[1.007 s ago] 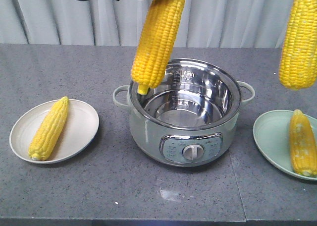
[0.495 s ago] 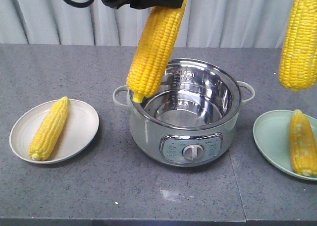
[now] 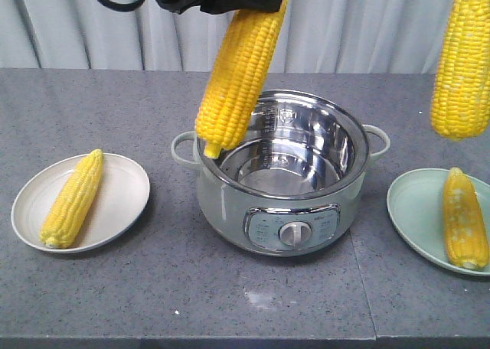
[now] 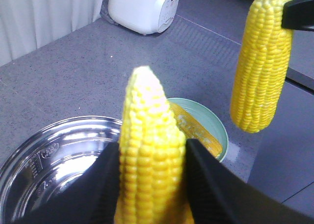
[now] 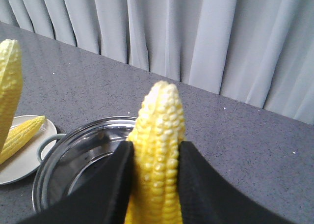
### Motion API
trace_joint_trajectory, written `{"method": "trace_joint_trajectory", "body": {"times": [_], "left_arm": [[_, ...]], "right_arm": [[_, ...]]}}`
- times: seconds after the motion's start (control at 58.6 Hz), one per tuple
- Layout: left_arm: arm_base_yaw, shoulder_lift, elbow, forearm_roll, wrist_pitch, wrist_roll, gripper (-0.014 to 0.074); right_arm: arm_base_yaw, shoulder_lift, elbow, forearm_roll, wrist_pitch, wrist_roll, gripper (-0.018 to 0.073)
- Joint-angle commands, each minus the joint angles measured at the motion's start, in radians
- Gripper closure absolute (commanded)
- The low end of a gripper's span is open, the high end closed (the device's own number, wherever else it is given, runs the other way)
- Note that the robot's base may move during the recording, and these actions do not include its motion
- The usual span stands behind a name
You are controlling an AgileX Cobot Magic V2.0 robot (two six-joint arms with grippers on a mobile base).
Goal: Distribute corn equally
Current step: 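Drive the base with both held cobs to the counter with empty plates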
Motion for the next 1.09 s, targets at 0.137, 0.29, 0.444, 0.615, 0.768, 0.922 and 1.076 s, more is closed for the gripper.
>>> {"method": "trace_joint_trajectory", "body": {"times": [0.137,0.29,0.444,0.615,0.768,0.922,1.076], "left_arm": [[0.000,-0.042,-0.032,-0.044,-0.054,-0.006,0.0603],[0.000,-0.042,-0.032,-0.044,-0.054,-0.006,0.0603],[0.000,-0.042,-0.032,-0.044,-0.054,-0.006,0.0603],[0.000,-0.042,-0.032,-0.044,-0.054,-0.006,0.0603],[0.000,-0.042,-0.032,-0.044,-0.054,-0.006,0.0603],[0.000,-0.042,-0.032,-0.044,-0.054,-0.006,0.0603],[0.000,-0.042,-0.032,-0.044,-0.054,-0.006,0.0603]], "right_arm": [[-0.008,-0.020,-0.031,0.040,-0.049,-0.004,0.0564],[-0.008,-0.020,-0.031,0.040,-0.049,-0.004,0.0564],[-0.008,-0.020,-0.031,0.040,-0.049,-0.004,0.0564],[-0.008,-0.020,-0.031,0.040,-0.048,-0.004,0.0564],[-0.008,-0.020,-0.031,0.040,-0.048,-0.004,0.0564],[-0.008,-0.020,-0.031,0.040,-0.048,-0.004,0.0564],[-0.008,-0.020,-0.031,0.040,-0.048,-0.004,0.0564]]}}
